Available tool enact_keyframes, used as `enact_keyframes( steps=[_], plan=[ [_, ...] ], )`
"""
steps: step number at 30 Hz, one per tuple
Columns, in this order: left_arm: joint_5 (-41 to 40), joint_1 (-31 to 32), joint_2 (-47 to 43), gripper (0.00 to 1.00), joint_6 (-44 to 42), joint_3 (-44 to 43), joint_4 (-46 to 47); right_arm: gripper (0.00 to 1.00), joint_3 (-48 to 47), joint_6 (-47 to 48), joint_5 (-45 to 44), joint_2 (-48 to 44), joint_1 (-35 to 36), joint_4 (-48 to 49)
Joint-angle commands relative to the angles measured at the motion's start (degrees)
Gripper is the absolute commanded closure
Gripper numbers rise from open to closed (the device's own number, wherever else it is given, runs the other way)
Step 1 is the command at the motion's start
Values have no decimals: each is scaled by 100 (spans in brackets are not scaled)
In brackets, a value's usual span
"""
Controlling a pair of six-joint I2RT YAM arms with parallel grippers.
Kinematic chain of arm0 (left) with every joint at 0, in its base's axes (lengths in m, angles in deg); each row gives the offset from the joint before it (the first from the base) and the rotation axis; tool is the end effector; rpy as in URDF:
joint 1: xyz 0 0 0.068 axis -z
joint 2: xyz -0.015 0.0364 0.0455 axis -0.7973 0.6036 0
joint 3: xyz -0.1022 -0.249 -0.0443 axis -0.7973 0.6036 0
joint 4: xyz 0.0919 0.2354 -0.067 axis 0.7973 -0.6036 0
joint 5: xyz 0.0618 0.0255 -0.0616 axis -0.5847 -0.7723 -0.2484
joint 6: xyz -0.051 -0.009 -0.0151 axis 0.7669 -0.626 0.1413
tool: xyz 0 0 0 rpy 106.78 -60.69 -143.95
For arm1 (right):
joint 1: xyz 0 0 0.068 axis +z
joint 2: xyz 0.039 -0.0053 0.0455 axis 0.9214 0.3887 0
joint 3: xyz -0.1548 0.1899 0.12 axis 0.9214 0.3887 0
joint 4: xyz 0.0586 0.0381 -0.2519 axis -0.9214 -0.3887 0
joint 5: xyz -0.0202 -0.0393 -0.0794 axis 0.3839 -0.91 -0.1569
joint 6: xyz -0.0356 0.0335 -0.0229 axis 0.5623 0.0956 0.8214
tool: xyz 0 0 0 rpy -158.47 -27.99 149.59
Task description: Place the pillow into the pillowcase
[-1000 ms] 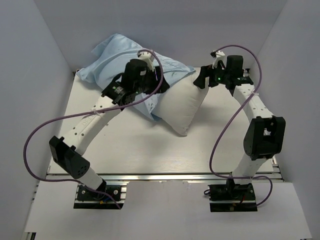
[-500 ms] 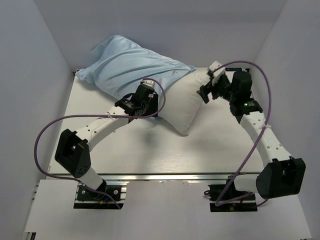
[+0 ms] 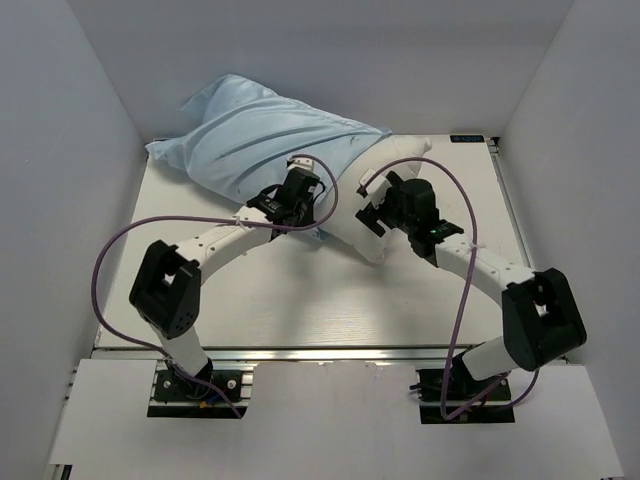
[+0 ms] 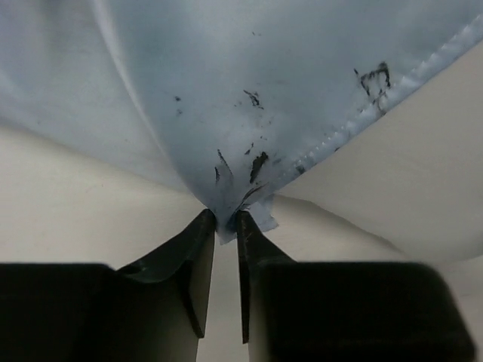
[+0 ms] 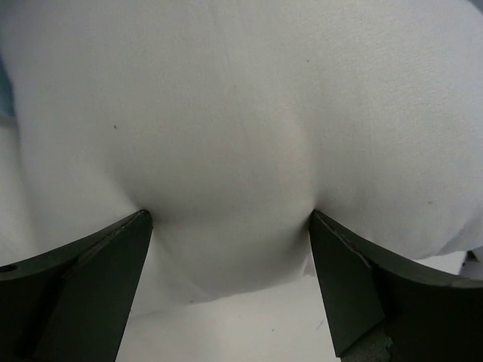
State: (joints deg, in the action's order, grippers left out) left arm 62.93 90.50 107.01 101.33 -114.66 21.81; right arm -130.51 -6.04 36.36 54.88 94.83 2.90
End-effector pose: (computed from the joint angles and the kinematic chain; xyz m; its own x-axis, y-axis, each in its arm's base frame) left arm 0.3066 -0.2219 0.2636 -0.6880 0.0238 -0.7253 0.1229 0.9889 -0.0841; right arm 0.2883 0.1532 0.2620 0.0174 -0.6113 -0.7912 -0.5902 0.6324 -0.5017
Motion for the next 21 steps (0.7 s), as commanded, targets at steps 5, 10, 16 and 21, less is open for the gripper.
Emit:
enact_keyframes(
  steps=[5, 10, 16, 21],
  plan=[
    [-13, 8, 408, 91, -62, -485, 56, 17, -403, 583, -230, 764, 25, 689],
    [162, -10, 479, 100, -63, -800, 12, 51, -762, 347, 395, 1133, 25, 110],
    [986, -10, 251, 100, -142, -1608, 3, 99, -1685, -872, 1589, 1564, 16, -1365],
    [1664, -10, 294, 100, -98, -2374, -84, 100, -2257, -2367, 3215, 1618, 16, -1800]
  ],
)
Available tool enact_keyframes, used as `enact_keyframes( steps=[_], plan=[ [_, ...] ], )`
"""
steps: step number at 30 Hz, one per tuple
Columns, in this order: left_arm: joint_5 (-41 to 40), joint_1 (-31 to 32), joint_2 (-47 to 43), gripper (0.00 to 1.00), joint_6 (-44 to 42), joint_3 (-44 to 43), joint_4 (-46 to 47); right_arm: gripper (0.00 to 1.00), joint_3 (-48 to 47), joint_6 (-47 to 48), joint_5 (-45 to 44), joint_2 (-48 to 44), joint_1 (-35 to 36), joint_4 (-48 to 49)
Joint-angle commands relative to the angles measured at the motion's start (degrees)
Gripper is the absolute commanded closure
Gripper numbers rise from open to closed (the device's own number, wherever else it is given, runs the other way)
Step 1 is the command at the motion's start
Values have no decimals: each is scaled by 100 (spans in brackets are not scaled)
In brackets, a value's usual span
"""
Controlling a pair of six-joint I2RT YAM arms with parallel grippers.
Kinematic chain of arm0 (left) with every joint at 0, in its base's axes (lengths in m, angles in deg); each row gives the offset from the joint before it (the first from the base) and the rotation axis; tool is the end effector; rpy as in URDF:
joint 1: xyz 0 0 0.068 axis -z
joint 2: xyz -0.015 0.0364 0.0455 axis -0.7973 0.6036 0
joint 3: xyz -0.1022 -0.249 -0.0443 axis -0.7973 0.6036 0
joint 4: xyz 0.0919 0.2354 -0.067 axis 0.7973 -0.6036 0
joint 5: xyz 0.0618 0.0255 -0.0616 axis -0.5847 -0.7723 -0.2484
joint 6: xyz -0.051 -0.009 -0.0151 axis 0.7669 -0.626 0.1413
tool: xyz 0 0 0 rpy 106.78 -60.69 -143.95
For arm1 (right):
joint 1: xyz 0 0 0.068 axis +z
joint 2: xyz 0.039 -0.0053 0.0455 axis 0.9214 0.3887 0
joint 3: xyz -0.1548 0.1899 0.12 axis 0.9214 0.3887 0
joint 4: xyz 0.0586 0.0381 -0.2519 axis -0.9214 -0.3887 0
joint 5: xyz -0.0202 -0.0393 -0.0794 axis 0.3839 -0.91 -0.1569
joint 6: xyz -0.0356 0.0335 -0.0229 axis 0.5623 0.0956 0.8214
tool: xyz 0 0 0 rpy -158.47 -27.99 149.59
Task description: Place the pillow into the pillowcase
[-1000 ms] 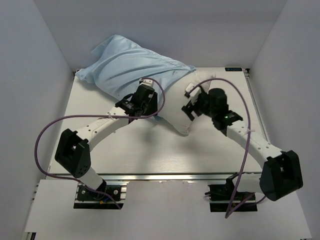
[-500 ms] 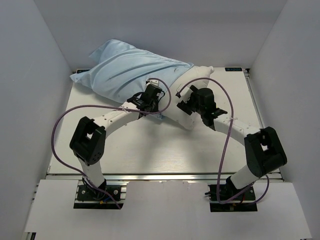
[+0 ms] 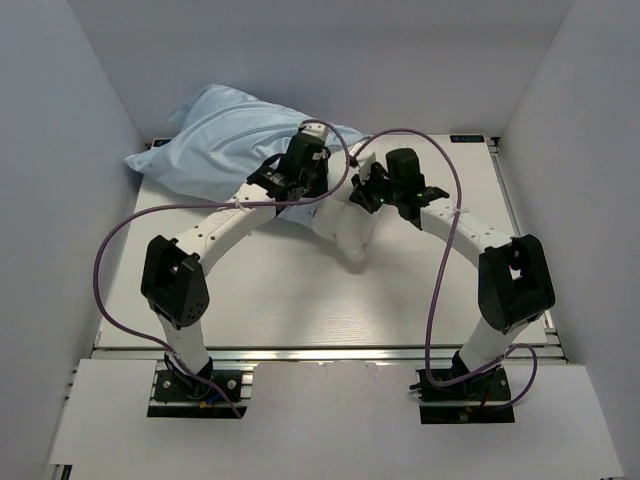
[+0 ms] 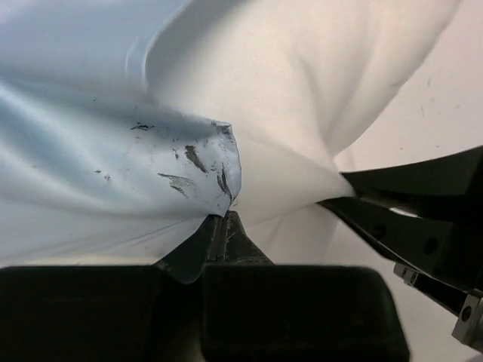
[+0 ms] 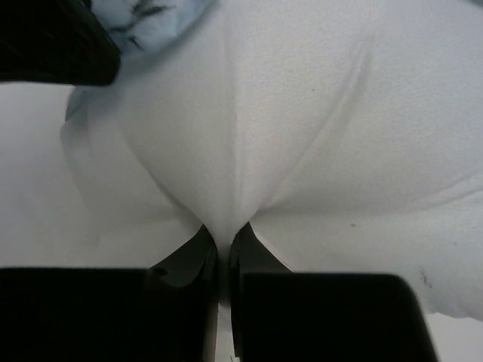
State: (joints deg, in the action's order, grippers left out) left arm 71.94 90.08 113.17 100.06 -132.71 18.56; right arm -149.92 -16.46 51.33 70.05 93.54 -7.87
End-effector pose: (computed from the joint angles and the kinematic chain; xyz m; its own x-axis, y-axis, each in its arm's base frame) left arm 0.3379 -0.2490 0.3219 -0.6415 -0.0122 -0.7670 0.2528 0.9407 -0.2263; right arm 0.3486 0.1851 0.2699 -0.1154 -0.4722 -0.8739 -0.7713 0.5969 -0.2207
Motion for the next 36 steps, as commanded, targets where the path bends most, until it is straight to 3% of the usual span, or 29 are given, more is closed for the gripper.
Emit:
enact_keyframes(
  steps=[1, 8, 13, 19, 24, 26, 27, 30, 31, 32, 33, 36],
  plan=[
    [861, 32, -305, 100, 46, -691, 241, 100, -404, -1832, 1903, 110, 145, -705],
    [1643, 32, 55, 100, 240, -2009, -40, 100, -1379, -4221, 2651, 259, 31, 513],
    [1995, 32, 126, 100, 451, -2696, -84, 100, -1785, -5124, 2082, 408, -49, 974],
    [2522, 40, -207, 100, 977, -2136, 442, 100, -1549, -5343, 721, 611, -286, 799],
    [2611, 67, -568, 100, 1356, -1300, 1075, 100, -1285, -5222, 612, 690, -479, 737],
    [2453, 67, -629, 100, 1435, -889, 1129, 79, -1223, -4450, 1031, 646, -497, 519],
    [2392, 67, -691, 100, 1453, -738, 1164, 57, -1179, -4073, 1226, 594, -506, 422],
    [2110, 58, -866, 80, 1549, -79, 1234, 31, -1030, -2579, 1938, 304, -672, -210],
    [2049, 58, -910, 74, 1567, 62, 1234, 27, -995, -2279, 2096, 216, -751, -378],
    [1883, 58, -972, 58, 1602, 177, 1217, 22, -959, -1667, 2263, 119, -908, -562],
    [1803, 58, -1025, 51, 1594, 334, 1182, 20, -881, -1400, 2352, -82, -1014, -877],
    [1346, 58, -1288, 39, 1401, 266, 805, 16, -845, -433, 2607, -443, -1393, -1546]
  ],
)
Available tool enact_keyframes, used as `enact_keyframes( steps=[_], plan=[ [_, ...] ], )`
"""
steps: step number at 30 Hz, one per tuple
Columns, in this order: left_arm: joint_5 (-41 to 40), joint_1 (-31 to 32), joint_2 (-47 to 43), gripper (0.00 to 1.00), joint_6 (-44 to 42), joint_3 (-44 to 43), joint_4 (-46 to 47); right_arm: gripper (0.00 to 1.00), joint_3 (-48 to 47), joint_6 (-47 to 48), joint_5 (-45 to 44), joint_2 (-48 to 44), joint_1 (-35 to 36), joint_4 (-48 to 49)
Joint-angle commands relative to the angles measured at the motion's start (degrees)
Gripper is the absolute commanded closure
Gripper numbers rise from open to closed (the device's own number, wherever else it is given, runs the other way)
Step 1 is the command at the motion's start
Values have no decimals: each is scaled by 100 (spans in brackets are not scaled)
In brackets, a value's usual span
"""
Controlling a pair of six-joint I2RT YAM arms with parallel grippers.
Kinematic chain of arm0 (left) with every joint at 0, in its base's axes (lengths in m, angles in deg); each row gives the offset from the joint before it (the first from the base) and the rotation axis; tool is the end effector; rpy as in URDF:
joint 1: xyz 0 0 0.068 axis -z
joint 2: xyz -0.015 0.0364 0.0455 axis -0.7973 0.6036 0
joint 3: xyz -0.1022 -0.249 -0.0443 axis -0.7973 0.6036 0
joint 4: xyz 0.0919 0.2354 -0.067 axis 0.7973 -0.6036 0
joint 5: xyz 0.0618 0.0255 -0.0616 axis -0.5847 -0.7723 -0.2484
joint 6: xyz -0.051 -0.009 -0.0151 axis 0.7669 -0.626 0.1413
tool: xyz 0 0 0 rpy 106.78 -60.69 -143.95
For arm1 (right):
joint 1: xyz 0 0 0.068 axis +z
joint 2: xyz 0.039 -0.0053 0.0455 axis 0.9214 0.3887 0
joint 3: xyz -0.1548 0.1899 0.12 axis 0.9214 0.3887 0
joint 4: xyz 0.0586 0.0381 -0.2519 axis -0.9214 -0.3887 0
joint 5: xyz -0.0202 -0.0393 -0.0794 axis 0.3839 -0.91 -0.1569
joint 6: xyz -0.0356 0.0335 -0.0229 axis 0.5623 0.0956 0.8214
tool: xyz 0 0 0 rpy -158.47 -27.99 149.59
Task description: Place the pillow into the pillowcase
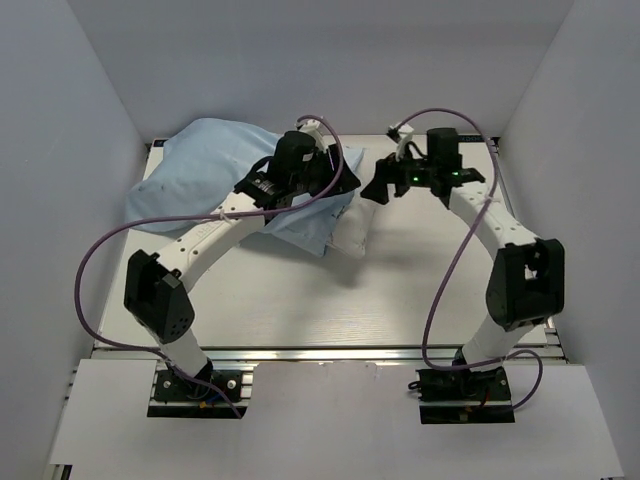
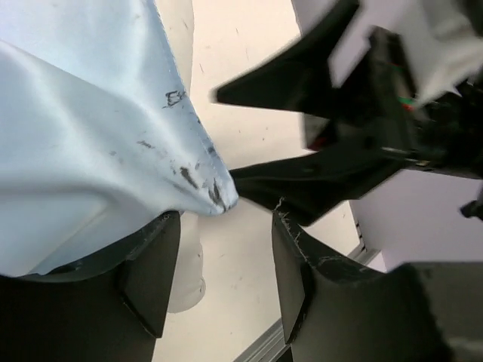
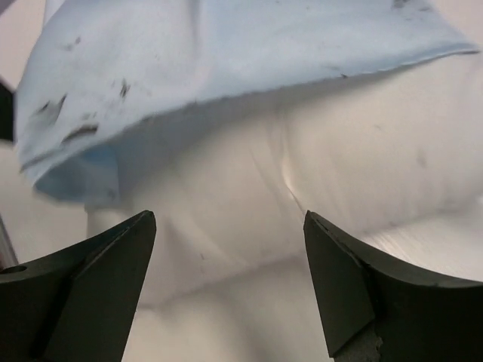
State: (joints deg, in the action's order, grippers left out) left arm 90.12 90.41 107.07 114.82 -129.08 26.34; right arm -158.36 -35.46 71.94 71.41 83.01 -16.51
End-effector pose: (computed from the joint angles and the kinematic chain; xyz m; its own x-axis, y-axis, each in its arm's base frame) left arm 0.3153 -0.2488 0.3542 -0.7246 -0.2204 -0.6529 0.3265 0.7246 -0.6069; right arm 0.3779 0.1304 0.3000 -0.4084 -0.1724 -0.8964 -0.7674 0.5966 0.2349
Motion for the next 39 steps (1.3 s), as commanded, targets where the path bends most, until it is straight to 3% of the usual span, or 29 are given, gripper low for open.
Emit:
enact_keyframes(
  steps=[1, 5, 8, 11, 14, 15, 18, 30, 35, 38, 39],
  plan=[
    [-613, 25, -731, 38, -258, -176, -122, 16, -10, 1721, 590, -745, -488, -868],
    [-1552, 25, -1152, 37, -409, -265, -983, 15, 174, 3117, 529, -1229, -639, -1423],
    [-1695, 34, -1907, 37, 11, 577, -933, 10, 744, 3656, 555, -1765, -639, -1248],
    [-1599, 25, -2767, 36, 924, 2043, -452, 11, 1640, 3789, 608, -2389, -525, -432],
    [-1344, 25, -3288, 36, 1900, 3530, 382, 11, 2572, 3684, -145, -2943, 71, 622],
    [-1309, 25, -3324, 36, 2068, 3776, 560, 11, 2783, 3649, -870, -3031, 282, 894],
    [-1343, 25, -3123, 36, 2368, 4183, 1079, 11, 3180, 3552, -1675, -3032, 1073, 1608],
    [-1159, -379, -1321, 35, 2359, 3919, 2381, 11, 2407, 3350, -2591, -1687, 1550, 1890],
    [-1071, -659, -1048, 49, 2333, 3963, 2530, 11, 2442, 3350, -2609, -1643, 1559, 1978],
    [-1080, -783, -1101, 65, 2307, 4104, 2758, 11, 2433, 3323, -2626, -1617, 1559, 1987],
    [-1054, -809, -1110, 75, 2298, 4130, 2794, 11, 2433, 3323, -2635, -1617, 1567, 1978]
  ],
)
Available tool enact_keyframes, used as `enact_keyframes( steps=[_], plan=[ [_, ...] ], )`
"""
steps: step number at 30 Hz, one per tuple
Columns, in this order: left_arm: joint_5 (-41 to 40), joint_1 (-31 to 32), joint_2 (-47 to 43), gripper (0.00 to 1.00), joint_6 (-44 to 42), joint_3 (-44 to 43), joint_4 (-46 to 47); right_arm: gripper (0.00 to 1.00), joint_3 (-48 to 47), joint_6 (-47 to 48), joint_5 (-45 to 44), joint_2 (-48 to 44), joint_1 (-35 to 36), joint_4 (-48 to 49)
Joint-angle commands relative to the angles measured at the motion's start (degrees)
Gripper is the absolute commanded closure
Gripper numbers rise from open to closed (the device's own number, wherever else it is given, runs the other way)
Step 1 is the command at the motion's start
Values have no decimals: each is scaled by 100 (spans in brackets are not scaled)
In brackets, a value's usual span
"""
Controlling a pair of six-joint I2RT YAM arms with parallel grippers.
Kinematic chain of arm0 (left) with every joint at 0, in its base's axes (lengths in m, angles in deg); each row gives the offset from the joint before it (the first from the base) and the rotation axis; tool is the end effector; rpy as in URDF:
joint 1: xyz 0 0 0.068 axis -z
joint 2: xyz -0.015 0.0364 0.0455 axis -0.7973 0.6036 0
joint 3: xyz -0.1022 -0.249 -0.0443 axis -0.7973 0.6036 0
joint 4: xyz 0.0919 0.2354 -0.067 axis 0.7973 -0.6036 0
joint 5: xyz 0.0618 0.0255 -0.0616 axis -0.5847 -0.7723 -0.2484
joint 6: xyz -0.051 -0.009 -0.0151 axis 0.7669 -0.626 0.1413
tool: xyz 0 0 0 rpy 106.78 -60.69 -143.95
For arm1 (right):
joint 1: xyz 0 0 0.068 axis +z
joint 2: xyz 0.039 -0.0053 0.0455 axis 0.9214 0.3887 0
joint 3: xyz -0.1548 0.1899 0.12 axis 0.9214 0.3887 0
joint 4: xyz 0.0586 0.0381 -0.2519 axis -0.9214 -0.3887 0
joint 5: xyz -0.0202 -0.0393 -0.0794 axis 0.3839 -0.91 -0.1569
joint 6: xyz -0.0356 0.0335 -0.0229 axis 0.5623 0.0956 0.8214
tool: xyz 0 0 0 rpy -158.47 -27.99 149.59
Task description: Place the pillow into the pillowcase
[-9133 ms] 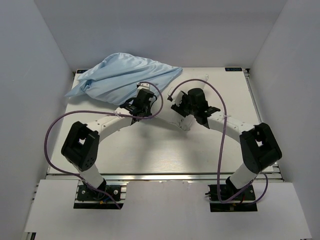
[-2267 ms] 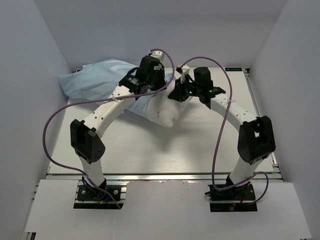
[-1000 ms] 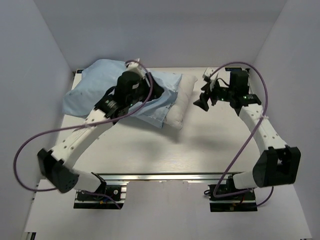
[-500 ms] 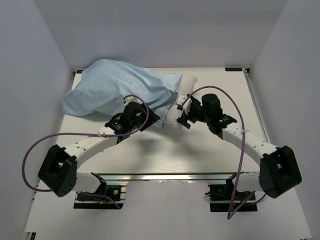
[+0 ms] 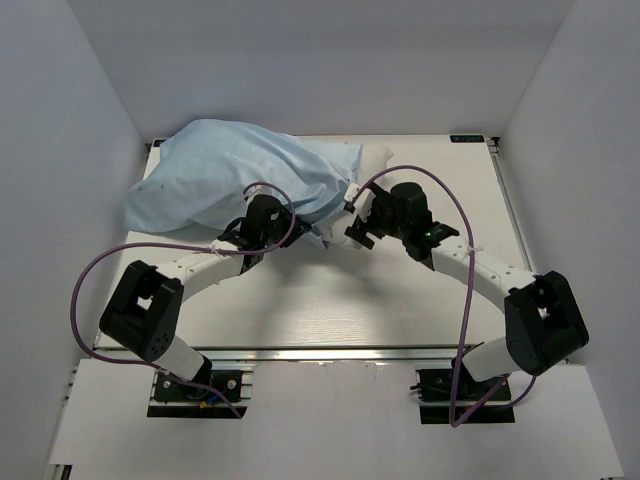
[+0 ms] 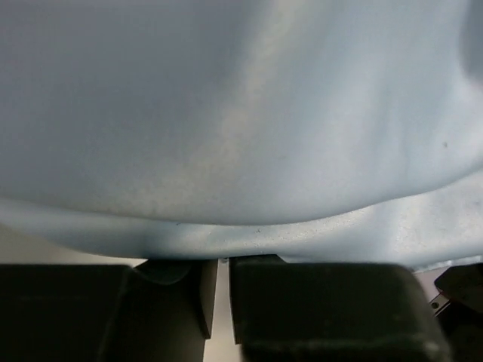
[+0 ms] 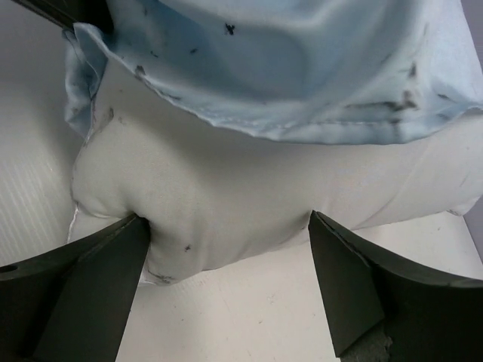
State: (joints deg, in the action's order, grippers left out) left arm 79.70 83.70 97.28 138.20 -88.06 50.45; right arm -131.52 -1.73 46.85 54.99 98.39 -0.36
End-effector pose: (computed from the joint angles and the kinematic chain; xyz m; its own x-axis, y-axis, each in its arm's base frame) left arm 0.2829 -0.1674 0.2103 -0.6593 -0.6335 -0.4050 -0.1980 0.6659 -0.7193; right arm 0.2742 0.1759 0.2620 0.1554 -0.6020 -0.7833 -0.7446 0.4497 -0.4933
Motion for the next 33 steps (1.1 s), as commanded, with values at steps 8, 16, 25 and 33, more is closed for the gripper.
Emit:
enact_keyframes(
  steps=[8, 16, 25, 33],
  plan=[
    [621, -183, -806, 100, -287, 160, 217, 41, -566, 12, 67, 323, 64, -119],
    [1991, -174, -1361, 100, -629, -665, -135, 100, -2164, -1716, 1068, 1553, 73, -1516],
    [3030, -130, -711, 100, -1016, -3194, -1101, 100, -3993, -6230, 2502, 2336, 81, -422],
    [3065, -130, 554, 100, -894, -5446, -1278, 100, -3618, -9073, 2484, 2178, 55, 1487]
  ],
)
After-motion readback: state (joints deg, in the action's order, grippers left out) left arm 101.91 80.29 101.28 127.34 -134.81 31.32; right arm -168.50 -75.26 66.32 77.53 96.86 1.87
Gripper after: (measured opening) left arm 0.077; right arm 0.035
